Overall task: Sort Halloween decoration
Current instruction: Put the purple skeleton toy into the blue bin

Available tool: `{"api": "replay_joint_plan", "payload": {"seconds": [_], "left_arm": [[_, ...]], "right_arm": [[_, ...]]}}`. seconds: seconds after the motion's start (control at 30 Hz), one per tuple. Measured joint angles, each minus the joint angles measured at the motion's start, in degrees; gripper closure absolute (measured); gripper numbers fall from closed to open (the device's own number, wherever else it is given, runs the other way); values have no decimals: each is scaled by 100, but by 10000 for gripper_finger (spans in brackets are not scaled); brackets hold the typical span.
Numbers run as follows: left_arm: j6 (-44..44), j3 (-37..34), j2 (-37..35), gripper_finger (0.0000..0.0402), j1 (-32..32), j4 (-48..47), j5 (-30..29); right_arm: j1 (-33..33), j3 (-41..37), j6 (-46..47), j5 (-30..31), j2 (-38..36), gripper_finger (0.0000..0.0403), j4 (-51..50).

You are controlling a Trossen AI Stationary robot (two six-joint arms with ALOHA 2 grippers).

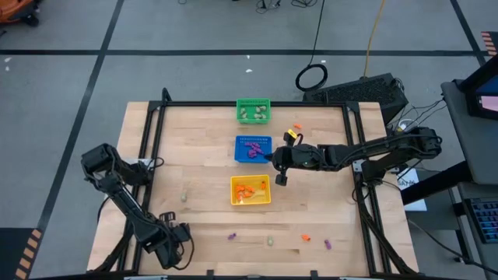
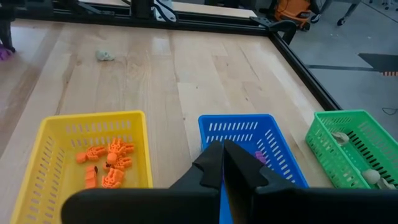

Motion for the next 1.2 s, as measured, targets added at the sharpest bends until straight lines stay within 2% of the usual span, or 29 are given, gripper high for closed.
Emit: {"api": "replay_joint_plan", "payload": {"seconds": [0.27,0.4,0.5,0.57,0.73,0.87,1.0,1.2], "left_arm": [[321,-10,-838,392,606,-361,-1087],[952,-6,-1423,392,1388,-365,-1847],[1704,-5,-1732,393,2269,-348,-1934],[2511,-5,-1815,393,2969,-218,-1834],[4485,139,-1710,393,4863,463,-788],[5471,507,-1336,394,6071,899,-132],[6046,1074,-678,394,6740,912,132],[6590,1928,396,394,7175,733,365]], "right_arm": [[0,0,-21,0,0,403,15],[0,0,-20,0,0,403,15],[0,0,-20,0,0,403,17],[0,0,-20,0,0,403,17],[0,0,-20,0,0,403,15],[0,0,-22,0,0,403,15],[0,0,-72,0,0,403,13],[0,0,-68,0,0,403,-28]]}}
